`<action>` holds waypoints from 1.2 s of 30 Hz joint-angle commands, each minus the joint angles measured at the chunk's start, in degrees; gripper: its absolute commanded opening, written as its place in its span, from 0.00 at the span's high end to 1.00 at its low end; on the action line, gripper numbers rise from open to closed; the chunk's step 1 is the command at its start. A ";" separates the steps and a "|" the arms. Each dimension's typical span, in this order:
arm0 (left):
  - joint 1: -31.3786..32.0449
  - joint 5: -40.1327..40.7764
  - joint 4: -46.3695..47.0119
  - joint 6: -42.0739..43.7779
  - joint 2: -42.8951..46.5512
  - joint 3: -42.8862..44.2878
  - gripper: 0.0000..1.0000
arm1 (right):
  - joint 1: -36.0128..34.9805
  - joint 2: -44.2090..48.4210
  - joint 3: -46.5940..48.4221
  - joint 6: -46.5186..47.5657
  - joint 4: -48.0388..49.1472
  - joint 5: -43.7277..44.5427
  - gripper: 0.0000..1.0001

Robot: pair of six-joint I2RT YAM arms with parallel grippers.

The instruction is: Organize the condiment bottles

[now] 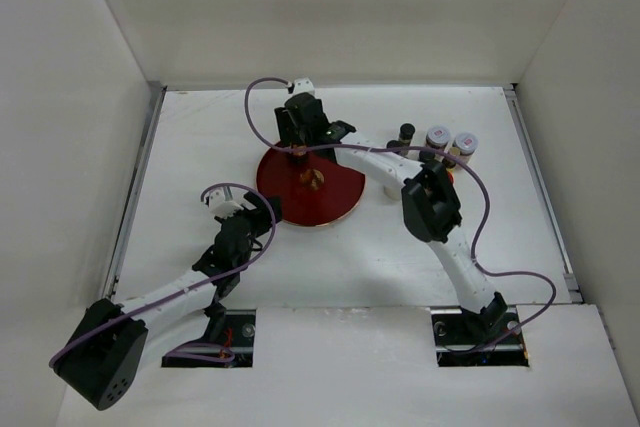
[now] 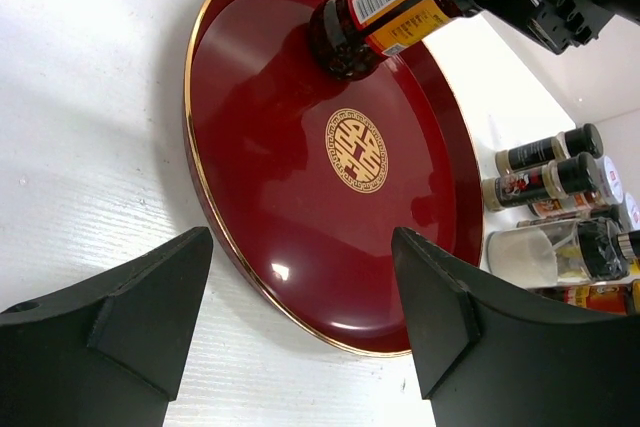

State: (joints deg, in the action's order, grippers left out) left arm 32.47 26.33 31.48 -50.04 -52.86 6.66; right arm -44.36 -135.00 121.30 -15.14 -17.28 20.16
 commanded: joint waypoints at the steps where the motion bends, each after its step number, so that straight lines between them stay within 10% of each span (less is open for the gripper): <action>1: 0.36 -0.22 2.70 -0.41 1.00 -0.33 0.28 | -1.21 1.85 4.48 0.28 8.14 3.30 0.42; 9: 0.36 -0.22 2.70 -0.32 1.01 -0.33 0.28 | -1.91 3.86 -1.32 -0.77 11.12 2.69 0.12; 20: 0.36 -0.22 2.70 -0.23 0.56 -0.24 0.28 | -1.74 25.54 -21.15 -2.97 20.25 0.75 0.04; 24: 0.44 -0.31 2.70 -0.14 0.39 -0.24 0.28 | 0.01 38.11 -35.21 -3.93 22.55 1.28 0.12; 30: 0.80 -0.57 3.05 -0.32 0.13 -0.06 0.28 | 2.83 55.96 -55.44 -4.64 18.70 4.96 0.62; 36: 1.24 -1.10 4.20 -0.41 -1.54 0.20 0.28 | 8.27 65.47 -64.95 -6.31 7.19 8.14 0.54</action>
State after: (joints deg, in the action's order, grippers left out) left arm 33.30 25.82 32.05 -50.02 -54.43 6.57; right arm -38.22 -71.70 58.67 -20.23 -3.68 25.74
